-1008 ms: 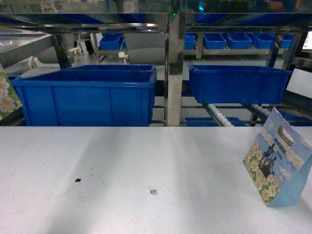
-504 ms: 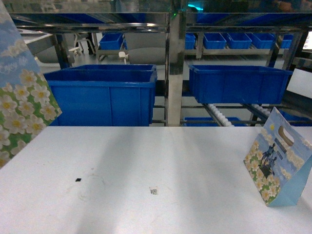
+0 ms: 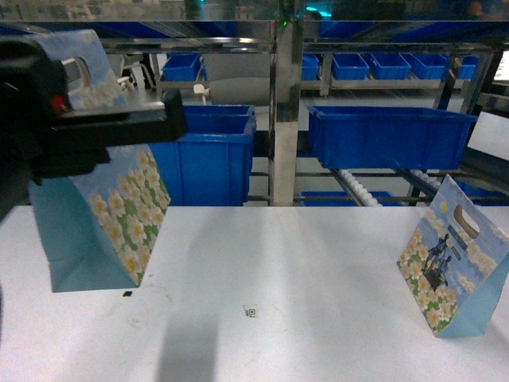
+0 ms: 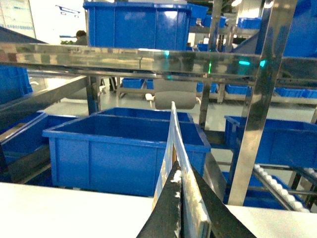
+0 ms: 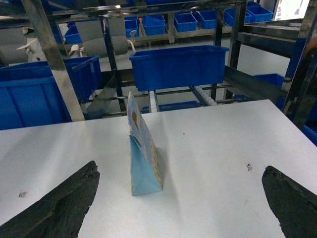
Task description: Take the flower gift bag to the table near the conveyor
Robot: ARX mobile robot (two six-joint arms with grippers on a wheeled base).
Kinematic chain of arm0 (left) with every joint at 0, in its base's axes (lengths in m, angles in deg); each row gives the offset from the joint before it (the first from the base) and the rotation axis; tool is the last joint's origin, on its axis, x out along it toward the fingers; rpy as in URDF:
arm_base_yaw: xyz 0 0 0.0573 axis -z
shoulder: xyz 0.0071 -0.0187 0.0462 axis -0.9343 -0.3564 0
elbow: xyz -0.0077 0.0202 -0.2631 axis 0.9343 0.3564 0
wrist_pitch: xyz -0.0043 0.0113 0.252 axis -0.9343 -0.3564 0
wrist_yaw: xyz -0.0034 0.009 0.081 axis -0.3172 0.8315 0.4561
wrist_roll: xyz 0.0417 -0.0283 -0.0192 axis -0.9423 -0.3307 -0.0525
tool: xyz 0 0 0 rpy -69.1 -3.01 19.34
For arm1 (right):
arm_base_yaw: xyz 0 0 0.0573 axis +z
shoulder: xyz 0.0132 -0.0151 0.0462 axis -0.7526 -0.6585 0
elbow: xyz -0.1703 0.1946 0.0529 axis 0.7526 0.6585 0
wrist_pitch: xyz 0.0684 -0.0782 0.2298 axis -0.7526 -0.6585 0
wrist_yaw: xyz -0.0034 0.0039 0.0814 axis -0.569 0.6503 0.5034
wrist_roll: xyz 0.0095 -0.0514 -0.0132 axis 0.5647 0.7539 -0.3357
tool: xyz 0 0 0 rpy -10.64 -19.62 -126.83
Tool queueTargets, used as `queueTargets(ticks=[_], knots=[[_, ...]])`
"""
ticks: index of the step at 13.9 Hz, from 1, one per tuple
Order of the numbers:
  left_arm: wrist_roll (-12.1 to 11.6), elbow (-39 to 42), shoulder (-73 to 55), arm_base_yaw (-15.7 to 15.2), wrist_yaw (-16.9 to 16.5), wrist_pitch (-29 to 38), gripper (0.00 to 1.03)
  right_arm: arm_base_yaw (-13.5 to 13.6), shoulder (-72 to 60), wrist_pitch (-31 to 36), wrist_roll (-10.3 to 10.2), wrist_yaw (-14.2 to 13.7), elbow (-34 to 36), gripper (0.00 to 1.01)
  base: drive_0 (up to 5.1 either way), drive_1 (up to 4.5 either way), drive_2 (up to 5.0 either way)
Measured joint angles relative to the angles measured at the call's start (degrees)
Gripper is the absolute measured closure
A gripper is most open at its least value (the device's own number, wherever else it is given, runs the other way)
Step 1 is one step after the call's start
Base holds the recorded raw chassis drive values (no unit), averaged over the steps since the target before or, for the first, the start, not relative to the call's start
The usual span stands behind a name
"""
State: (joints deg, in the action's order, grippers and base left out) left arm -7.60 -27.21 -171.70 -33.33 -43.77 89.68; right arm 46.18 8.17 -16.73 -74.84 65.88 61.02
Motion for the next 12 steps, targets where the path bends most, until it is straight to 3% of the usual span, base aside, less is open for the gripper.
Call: queueTargets(ticks=[4,7,12], knots=[[3.96,-5.03,-16.02,-2.58,2.05,-0.20,1.01,0.00,0.00,0.00,0.02,0.00,0.00,0.03,0.0,0.00,0.0],[4.48,-6.12,-17.92,-3.76,2.25,-0.17,1.01,0.00,0.00,0.00,0.00,0.00,0.00,0.03,0.0,0.00,0.0],[7.63,-9.92,-25.86,-10.27,0.20,-0.15,1.01,0.00,0.00,0.00,0.00,0.00,0.00,0.03,0.0,0.00,0.0]])
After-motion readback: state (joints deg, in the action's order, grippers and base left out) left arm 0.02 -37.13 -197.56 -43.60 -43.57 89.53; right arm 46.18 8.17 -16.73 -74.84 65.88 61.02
